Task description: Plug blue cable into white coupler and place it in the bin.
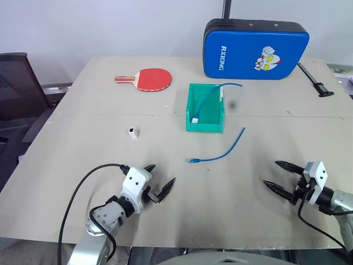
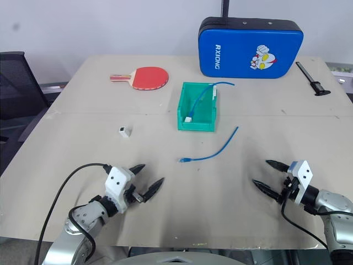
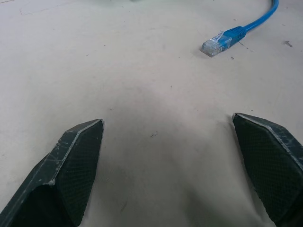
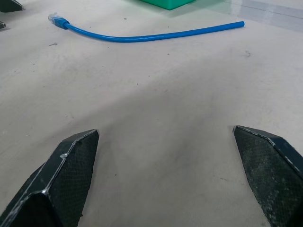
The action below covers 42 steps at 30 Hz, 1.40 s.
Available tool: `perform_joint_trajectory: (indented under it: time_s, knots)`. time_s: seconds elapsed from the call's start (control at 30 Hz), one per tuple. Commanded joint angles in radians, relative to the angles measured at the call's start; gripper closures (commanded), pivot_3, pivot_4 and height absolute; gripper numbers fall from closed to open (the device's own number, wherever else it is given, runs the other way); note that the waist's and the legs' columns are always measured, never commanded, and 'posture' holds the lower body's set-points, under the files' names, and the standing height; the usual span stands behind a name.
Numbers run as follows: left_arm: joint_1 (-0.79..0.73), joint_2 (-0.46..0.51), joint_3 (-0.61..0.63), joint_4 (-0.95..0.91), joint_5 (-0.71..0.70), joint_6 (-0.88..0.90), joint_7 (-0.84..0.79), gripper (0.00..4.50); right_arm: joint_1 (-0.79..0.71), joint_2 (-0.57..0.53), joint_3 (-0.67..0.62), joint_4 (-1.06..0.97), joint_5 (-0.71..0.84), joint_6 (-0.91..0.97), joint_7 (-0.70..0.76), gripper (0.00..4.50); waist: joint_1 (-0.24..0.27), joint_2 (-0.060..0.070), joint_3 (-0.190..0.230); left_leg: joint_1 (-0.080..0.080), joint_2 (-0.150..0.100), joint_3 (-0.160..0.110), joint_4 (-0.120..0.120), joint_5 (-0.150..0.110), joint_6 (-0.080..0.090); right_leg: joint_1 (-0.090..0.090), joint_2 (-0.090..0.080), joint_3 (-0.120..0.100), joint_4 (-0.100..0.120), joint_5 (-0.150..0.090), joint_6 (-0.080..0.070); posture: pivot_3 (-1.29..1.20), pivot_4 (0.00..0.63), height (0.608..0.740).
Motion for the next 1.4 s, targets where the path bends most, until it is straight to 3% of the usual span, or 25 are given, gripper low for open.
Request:
perform_joint_trajectory:
  time_s: [0.03, 0.7, 0.93, 1.07, 1.23, 1.4]
  knots:
    - [0.042, 0.015, 0.018, 0.064, -0.004, 0.035, -0.008, 0.04, 0.001, -0.011, -0.008, 0.026, -0.005, 0.003, -0.002, 0.00, 0.000, 0.000, 0.000, 0.000, 0.000, 0.000, 0.000, 0.000, 0.000, 0.000, 0.000, 0.000, 0.000, 0.000, 0.000, 0.00, 0.150, 0.729]
    - [0.037, 0.065, 0.029, 0.062, -0.013, 0.009, -0.067, 0.04, 0.020, -0.011, -0.013, 0.015, -0.002, -0.006, 0.000, 0.00, 0.000, -0.001, 0.001, -0.002, 0.000, 0.000, 0.000, 0.000, 0.000, -0.002, 0.000, 0.000, 0.000, 0.000, 0.000, 0.00, 0.150, 0.729]
    - [0.003, 0.085, 0.013, 0.030, -0.026, 0.013, -0.106, 0.04, 0.075, -0.013, -0.022, -0.128, 0.104, 0.027, 0.064, 0.00, 0.003, 0.000, 0.002, -0.003, 0.000, 0.000, -0.002, 0.000, 0.000, -0.003, 0.000, 0.000, 0.000, 0.000, 0.000, 0.00, 0.150, 0.729]
    - [-0.136, 0.150, -0.031, 0.046, -0.038, 0.014, -0.221, 0.04, 0.092, -0.039, -0.036, -0.236, 0.198, 0.107, 0.102, 0.00, 0.007, 0.004, 0.004, -0.005, 0.000, 0.000, -0.001, 0.000, 0.000, -0.005, -0.001, -0.001, 0.000, 0.000, -0.001, 0.00, 0.150, 0.729]
    - [-0.323, 0.213, -0.100, 0.135, -0.067, 0.041, -0.394, 0.04, 0.074, -0.048, -0.016, -0.281, 0.190, 0.122, 0.095, 0.00, 0.007, -0.002, 0.006, -0.010, 0.000, 0.000, 0.003, 0.000, 0.000, -0.006, -0.002, -0.005, 0.000, 0.000, -0.001, 0.00, 0.150, 0.729]
    - [-0.489, 0.199, -0.173, 0.285, -0.035, 0.005, -0.479, 0.04, 0.070, -0.035, -0.007, -0.323, 0.188, 0.137, 0.067, 0.00, 0.008, -0.003, 0.006, -0.017, -0.002, 0.000, 0.004, 0.001, 0.000, -0.010, -0.001, -0.007, 0.000, 0.001, 0.001, 0.00, 0.150, 0.729]
